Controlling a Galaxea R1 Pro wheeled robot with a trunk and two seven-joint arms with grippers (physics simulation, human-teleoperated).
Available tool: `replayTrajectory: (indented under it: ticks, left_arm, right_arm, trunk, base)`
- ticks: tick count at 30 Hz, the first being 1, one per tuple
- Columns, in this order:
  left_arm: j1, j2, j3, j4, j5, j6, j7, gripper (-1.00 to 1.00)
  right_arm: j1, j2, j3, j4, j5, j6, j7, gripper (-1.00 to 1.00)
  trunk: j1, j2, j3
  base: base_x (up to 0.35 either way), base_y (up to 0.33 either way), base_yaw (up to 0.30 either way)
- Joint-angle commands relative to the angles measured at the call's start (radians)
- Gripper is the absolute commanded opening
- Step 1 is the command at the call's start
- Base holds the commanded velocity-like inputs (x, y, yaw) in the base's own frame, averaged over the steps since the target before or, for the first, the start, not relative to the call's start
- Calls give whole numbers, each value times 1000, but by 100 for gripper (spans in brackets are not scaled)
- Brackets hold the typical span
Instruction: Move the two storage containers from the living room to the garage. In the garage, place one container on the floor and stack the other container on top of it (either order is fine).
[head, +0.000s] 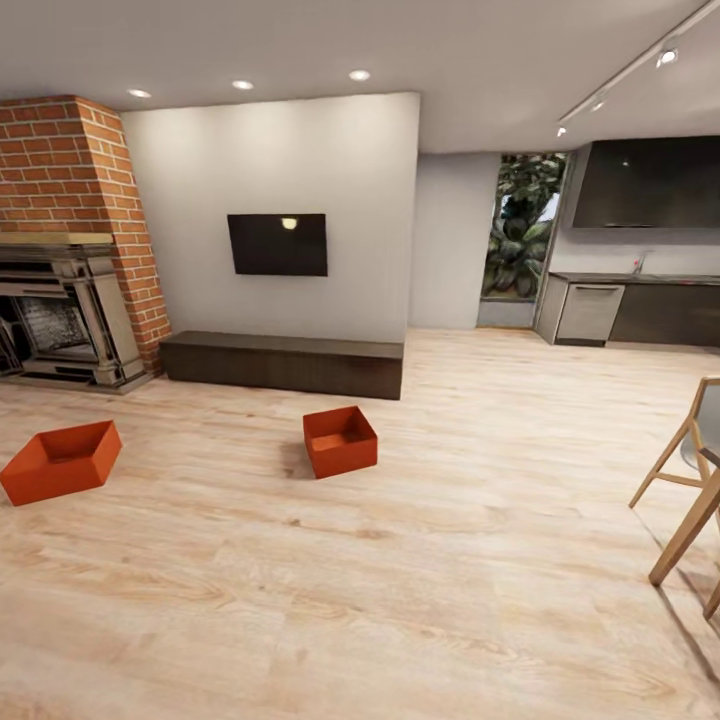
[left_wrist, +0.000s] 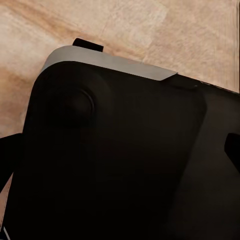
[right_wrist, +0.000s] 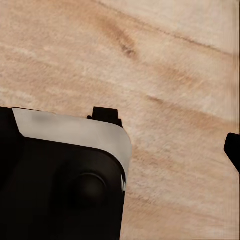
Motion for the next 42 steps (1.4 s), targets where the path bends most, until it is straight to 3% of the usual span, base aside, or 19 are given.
replayTrajectory:
  ticks: [1,30,42]
  left_arm:
    - [0,0,3,0,3,-2,1,100]
    - [0,1,8,1,6,8,1,100]
    - [0,0,8,1,6,7,1,100]
  right_arm:
    - [-1,0,9,3,-9,-6,0,100]
    - [-1,1,8,3,-9,1,7,100]
    - [-1,0,7,3,-9,-7,4,100]
  trunk:
    - [1,0,-1]
    - [1,0,-1]
    - [1,0,-1]
  base:
    - [303,-187,0]
    - [309,-133,0]
    - [319,-81,226]
